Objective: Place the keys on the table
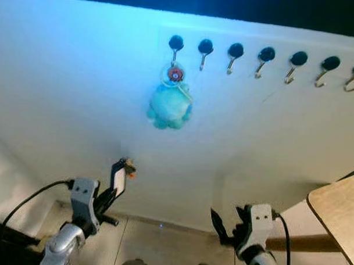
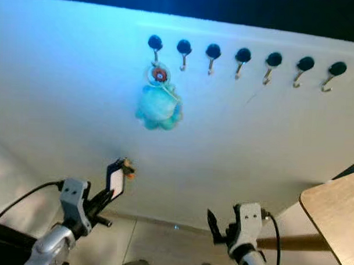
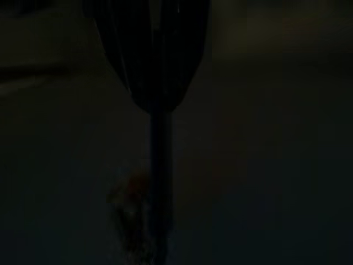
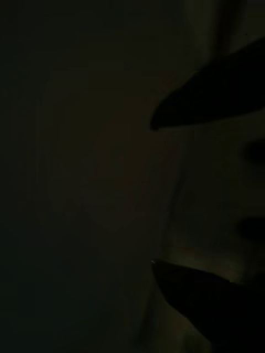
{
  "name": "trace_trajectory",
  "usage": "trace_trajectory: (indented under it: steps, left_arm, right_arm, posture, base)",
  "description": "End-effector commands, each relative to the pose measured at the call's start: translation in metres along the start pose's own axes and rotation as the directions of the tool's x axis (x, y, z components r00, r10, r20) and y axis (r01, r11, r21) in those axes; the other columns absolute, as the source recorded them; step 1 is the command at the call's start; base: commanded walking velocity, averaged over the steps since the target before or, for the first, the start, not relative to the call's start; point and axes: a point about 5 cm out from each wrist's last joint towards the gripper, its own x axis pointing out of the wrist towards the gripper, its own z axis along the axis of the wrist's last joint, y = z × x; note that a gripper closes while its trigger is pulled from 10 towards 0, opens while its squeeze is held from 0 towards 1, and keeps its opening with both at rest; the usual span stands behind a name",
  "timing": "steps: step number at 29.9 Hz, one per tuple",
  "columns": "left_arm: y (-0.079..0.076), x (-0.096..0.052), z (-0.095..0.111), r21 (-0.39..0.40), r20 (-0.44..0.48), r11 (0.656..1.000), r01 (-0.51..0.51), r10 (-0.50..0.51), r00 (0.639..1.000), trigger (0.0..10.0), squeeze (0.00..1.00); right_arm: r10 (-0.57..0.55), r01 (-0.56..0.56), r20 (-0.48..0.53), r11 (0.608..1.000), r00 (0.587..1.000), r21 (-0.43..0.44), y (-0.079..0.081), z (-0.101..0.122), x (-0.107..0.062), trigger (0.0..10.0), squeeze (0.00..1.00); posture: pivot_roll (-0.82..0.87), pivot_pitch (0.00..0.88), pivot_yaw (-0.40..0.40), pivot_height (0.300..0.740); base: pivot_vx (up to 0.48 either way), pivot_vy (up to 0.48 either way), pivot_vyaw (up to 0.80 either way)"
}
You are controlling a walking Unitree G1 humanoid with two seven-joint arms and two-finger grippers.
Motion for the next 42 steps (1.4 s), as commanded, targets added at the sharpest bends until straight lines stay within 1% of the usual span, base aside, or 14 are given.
trace_trajectory:
  steps: [1, 2, 3, 4, 6, 8, 10, 13, 14, 16, 20, 25, 33, 42]
  left_arm:
    - [0.004, -0.003, -0.023, 0.046, -0.131, 0.997, -0.064, 0.069, 0.989, 6.5, 0.0]
    - [0.007, -0.002, -0.029, 0.05, -0.172, 0.994, -0.099, 0.106, 0.979, 7.7, 0.0]
    - [0.008, -0.001, -0.032, 0.023, -0.193, 0.991, -0.13, 0.132, 0.972, 10.0, 0.0]
    - [0.008, -0.001, -0.032, 0.023, -0.193, 0.991, -0.13, 0.132, 0.972, 10.0, 0.0]
    - [0.004, 0.006, -0.031, -0.039, -0.197, 0.989, -0.145, 0.135, 0.971, 10.0, 0.0]
    - [0.004, 0.006, -0.031, -0.039, -0.197, 0.989, -0.145, 0.135, 0.971, 10.0, 0.0]
    - [-0.001, 0.013, -0.028, -0.072, -0.205, 0.989, -0.13, 0.113, 0.972, 10.0, 0.0]
    - [-0.004, 0.016, -0.027, -0.075, -0.209, 0.99, -0.123, 0.105, 0.972, 10.0, 0.0]
    - [-0.007, 0.02, -0.028, -0.048, -0.236, 0.992, -0.116, 0.102, 0.966, 10.0, 0.0]
    - [-0.007, 0.021, -0.032, -0.024, -0.287, 0.99, -0.139, 0.127, 0.949, 10.0, 0.0]
    - [-0.004, 0.022, -0.031, -0.024, -0.28, 0.986, -0.167, 0.154, 0.947, 10.0, 0.0]
    - [-0.004, 0.024, -0.028, -0.022, -0.279, 0.986, -0.165, 0.152, 0.948, 10.0, 0.0]
    - [-0.007, 0.026, -0.032, 0.019, -0.321, 0.989, -0.149, 0.147, 0.936, 10.0, 0.0]
    - [-0.009, 0.022, -0.041, 0.045, -0.352, 0.99, -0.132, 0.139, 0.925, 10.0, 0.0]
  right_arm:
    - [-0.076, 0.078, -0.065, 0.997, 0.995, 0.027, -0.007, -0.013, -0.003, 10.0, 0.0]
    - [-0.11, 0.114, -0.084, 0.992, 0.99, 0.048, -0.01, -0.017, -0.003, 10.0, 0.0]
    - [-0.153, 0.16, -0.11, 0.985, 0.982, 0.057, -0.014, -0.021, -0.003, 10.0, 0.0]
    - [-0.153, 0.16, -0.11, 0.985, 0.982, 0.057, -0.014, -0.021, -0.003, 10.0, 0.0]
    - [-0.224, 0.237, -0.162, 0.969, 0.961, 0.065, -0.02, -0.03, -0.003, 10.0, 0.0]
    - [-0.224, 0.237, -0.162, 0.969, 0.961, 0.065, -0.02, -0.03, -0.003, 10.0, 0.0]
    - [-0.217, 0.237, -0.22, 0.969, 0.951, 0.067, -0.021, -0.037, -0.004, 10.0, 0.0]
    - [-0.209, 0.232, -0.241, 0.97, 0.948, 0.071, -0.02, -0.04, -0.004, 10.0, 0.0]
    - [-0.211, 0.239, -0.257, 0.968, 0.943, 0.083, -0.019, -0.043, -0.003, 10.0, 0.0]
    - [-0.223, 0.256, -0.26, 0.962, 0.939, 0.099, -0.02, -0.042, -0.001, 10.0, 0.0]
    - [-0.24, 0.275, -0.278, 0.957, 0.93, 0.094, -0.022, -0.042, 0.001, 10.0, 0.0]
    - [-0.245, 0.28, -0.298, 0.957, 0.922, 0.078, -0.022, -0.043, 0.002, 10.0, 0.0]
    - [-0.237, 0.274, -0.314, 0.958, 0.919, 0.082, -0.019, -0.045, 0.002, 10.0, 0.0]
    - [-0.243, 0.288, -0.34, 0.954, 0.908, 0.089, -0.016, -0.051, 0.0, 10.0, 0.0]
  posture:
    - [0.03, 0.073, -0.019, 0.74]
    - [0.03, 0.066, -0.026, 0.74]
    - [0.03, 0.061, -0.028, 0.74]
    - [0.03, 0.061, -0.028, 0.74]
    - [0.03, 0.047, -0.028, 0.74]
    - [0.03, 0.047, -0.028, 0.74]
    - [0.03, 0.042, -0.02, 0.74]
    - [0.03, 0.041, -0.019, 0.74]
    - [0.03, 0.033, -0.016, 0.74]
    - [0.02, 0.025, -0.014, 0.74]
    - [0.02, 0.02, -0.015, 0.74]
    - [0.02, 0.014, -0.017, 0.74]
    - [0.02, 0.013, -0.014, 0.74]
    - [0.02, 0.024, -0.014, 0.74]
  base:
    - [0.0, 0.0, 0.0]
    - [0.0, 0.0, 0.0]
    - [0.0, 0.0, 0.0]
    - [0.0, 0.0, 0.0]
    - [0.0, 0.0, 0.0]
    - [0.0, 0.0, 0.0]
    - [0.0, 0.0, 0.0]
    - [0.0, 0.0, 0.0]
    - [0.0, 0.0, 0.0]
    - [0.0, 0.0, 0.0]
    - [0.0, 0.0, 0.0]
    - [0.0, 0.0, 0.0]
    - [0.0, 0.0, 0.0]
    - [-0.337, 0.0, 0.0]
